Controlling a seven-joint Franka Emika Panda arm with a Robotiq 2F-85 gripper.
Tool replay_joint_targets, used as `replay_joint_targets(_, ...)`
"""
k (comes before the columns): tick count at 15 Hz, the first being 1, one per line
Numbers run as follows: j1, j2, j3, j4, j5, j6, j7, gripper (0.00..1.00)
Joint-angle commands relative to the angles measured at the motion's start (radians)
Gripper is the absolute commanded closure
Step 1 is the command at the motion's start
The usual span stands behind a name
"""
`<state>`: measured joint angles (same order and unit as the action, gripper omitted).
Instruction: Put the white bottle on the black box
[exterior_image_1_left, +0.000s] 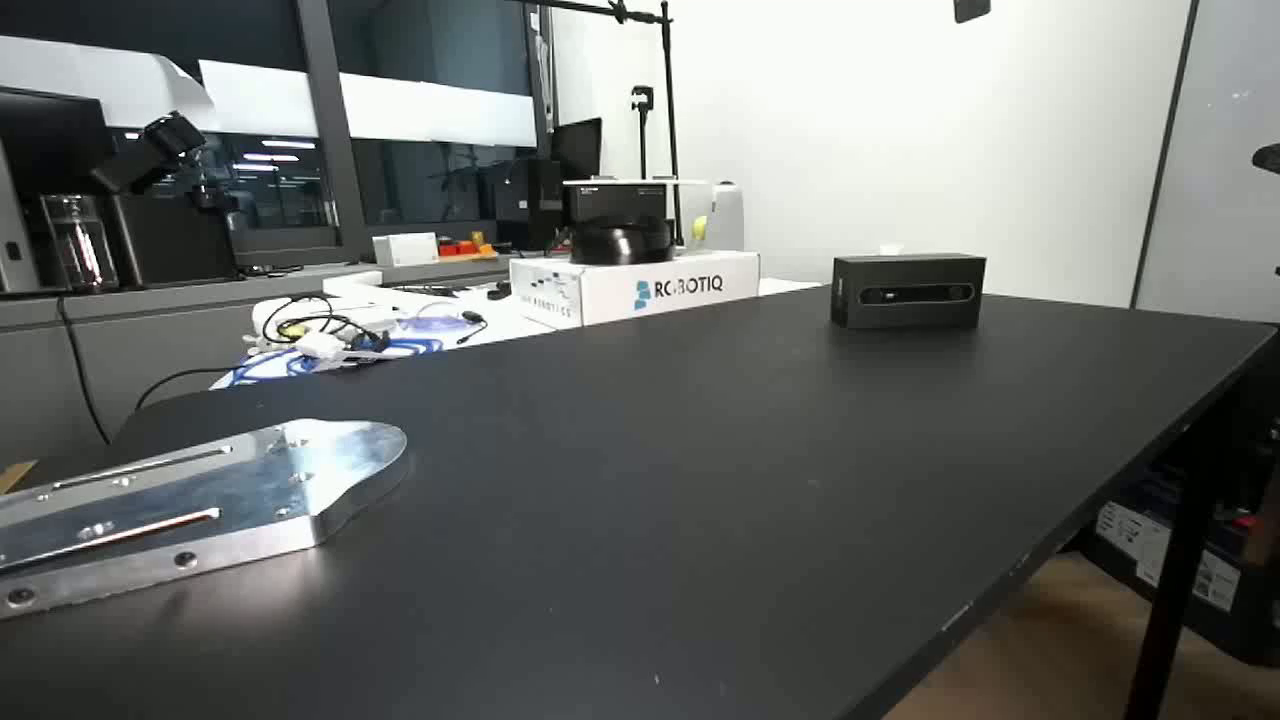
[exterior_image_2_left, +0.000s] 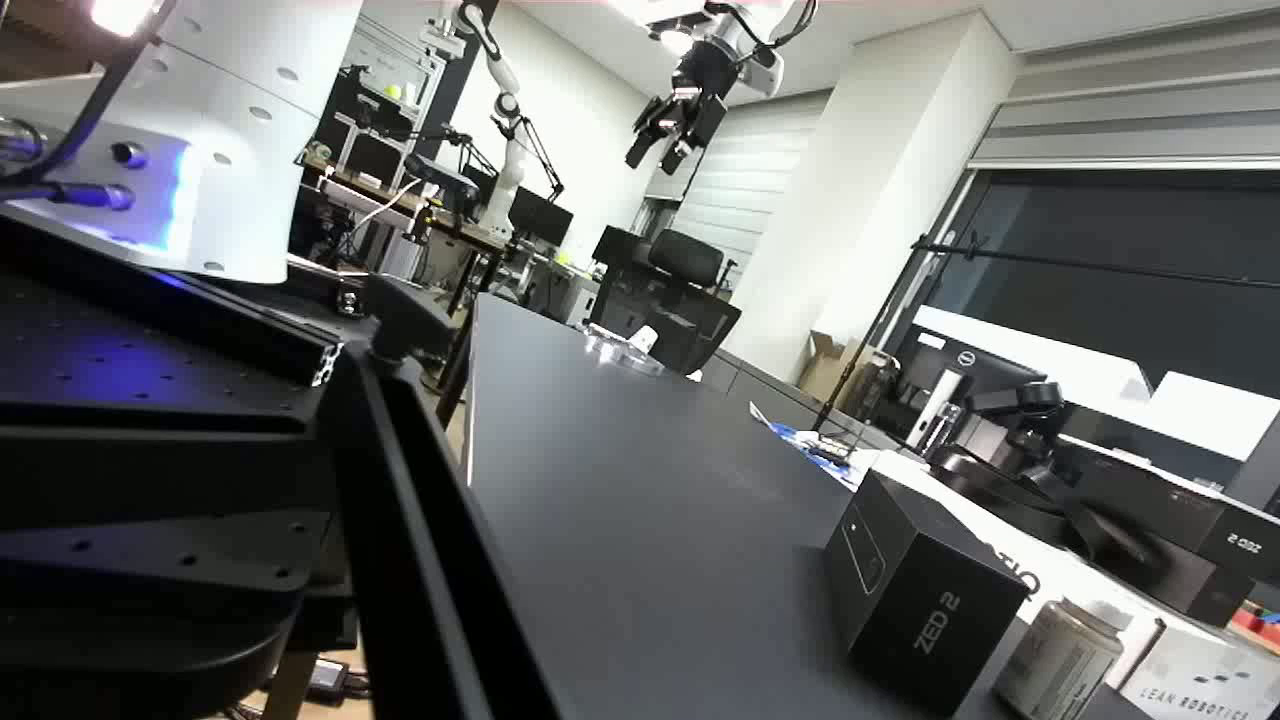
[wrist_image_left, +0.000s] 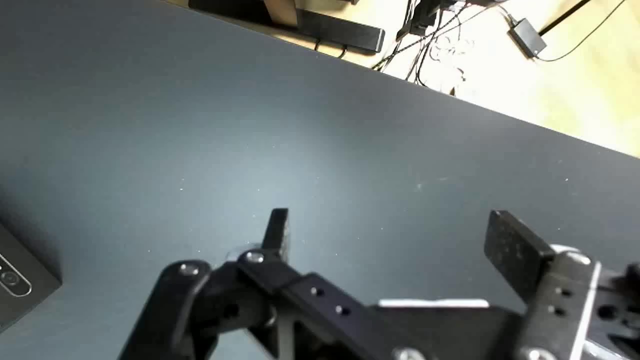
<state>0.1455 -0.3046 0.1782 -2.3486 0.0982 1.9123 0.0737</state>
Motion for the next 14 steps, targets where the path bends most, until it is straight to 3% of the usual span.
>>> replay_joint_targets(1,0.005,0.001,-0.005,0.002,-0.002,0.0,0.001,0.0)
replay_joint_targets(14,-0.016,0.032,-0.013,0.03,-0.026,0.022,0.023,0.0)
